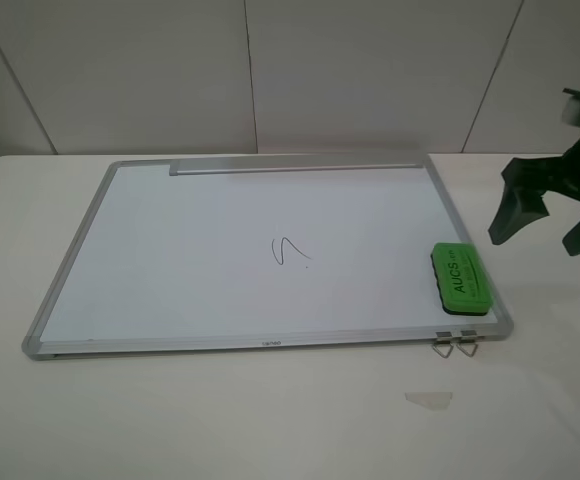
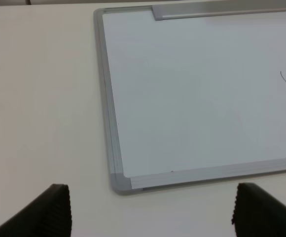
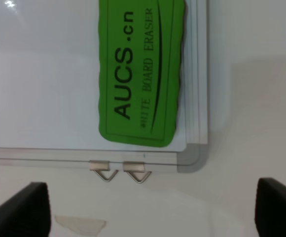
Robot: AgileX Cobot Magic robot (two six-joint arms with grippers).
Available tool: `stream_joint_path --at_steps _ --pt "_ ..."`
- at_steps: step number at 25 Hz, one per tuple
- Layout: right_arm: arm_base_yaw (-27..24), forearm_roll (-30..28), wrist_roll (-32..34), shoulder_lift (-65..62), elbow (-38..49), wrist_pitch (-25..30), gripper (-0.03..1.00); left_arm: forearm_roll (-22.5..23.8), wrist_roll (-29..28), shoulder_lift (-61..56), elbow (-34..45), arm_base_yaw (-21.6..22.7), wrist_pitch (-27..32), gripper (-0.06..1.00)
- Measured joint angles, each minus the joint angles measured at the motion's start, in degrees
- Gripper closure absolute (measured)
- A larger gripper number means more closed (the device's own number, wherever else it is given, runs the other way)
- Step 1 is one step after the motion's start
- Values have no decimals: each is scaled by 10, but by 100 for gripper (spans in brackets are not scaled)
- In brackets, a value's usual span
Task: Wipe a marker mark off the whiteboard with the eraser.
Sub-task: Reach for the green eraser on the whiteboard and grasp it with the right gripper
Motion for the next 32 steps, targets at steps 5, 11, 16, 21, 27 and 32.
stream_joint_path --at_steps 5,11,16,21,27,32 --pt "58 -18 4 57 -25 -39 14 0 0 0 0 0 0 26" --pt "77 -64 49 138 -58 -66 14 0 0 0 0 0 0 26" --pt "77 -57 58 182 -68 -99 14 0 0 0 0 0 0 26" --pt "77 -51 59 212 -69 -124 14 0 0 0 0 0 0 26" --pt "77 -49 59 238 -69 -144 14 0 0 0 0 0 0 26" --pt "77 -49 61 250 -71 -144 14 0 0 0 0 0 0 26"
